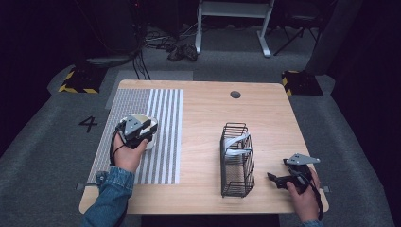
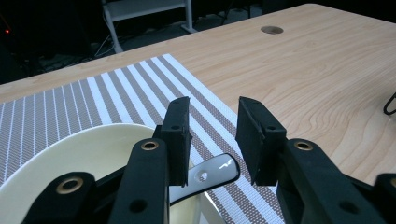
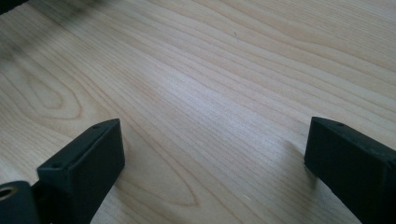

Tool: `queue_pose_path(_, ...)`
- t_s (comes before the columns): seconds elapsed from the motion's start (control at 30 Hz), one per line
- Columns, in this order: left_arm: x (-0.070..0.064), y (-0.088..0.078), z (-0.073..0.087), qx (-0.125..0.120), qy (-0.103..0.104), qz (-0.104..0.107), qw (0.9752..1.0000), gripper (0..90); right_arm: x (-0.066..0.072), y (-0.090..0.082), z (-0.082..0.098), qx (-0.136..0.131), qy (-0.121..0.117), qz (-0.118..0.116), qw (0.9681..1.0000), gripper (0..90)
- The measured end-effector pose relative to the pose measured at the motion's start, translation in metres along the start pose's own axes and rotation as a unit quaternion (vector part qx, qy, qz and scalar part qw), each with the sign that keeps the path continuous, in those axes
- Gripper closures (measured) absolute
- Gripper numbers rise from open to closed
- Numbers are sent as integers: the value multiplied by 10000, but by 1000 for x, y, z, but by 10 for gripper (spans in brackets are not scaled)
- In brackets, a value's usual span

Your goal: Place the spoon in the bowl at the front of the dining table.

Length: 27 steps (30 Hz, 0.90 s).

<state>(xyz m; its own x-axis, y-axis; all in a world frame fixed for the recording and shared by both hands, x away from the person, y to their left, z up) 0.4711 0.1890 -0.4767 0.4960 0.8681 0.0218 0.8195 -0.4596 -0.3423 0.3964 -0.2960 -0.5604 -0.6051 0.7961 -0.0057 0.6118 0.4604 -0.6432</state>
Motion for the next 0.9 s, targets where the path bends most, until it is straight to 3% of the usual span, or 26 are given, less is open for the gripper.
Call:
queue_pose_path(0.4,-9,-3,-5,-56,-34,129,9999,592,0,0,0,-1,-1,0,10000,47)
queue_pose_path(0.63,-9,-16,-9,-116,-209,74,9997,465,0,0,0,0,0,1,10000,46)
queue_pose_path(0.9,-8,-38,-13,-177,-234,31,9996,400,0,0,0,0,1,-1,10000,47)
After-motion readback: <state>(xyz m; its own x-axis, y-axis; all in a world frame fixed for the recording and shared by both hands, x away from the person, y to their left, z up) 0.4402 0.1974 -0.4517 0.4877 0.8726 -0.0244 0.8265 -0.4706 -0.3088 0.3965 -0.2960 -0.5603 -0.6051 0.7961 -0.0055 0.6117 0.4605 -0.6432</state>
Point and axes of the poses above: each handheld gripper's, and its own axes: y roughly forward along the jaws, z roughly out of its underside, x roughly to its left, the point moved 8 cm from there along y, roughly forward along the jaws, and after that the axes turned 4 degrees about -x, right-handed, at the moved point
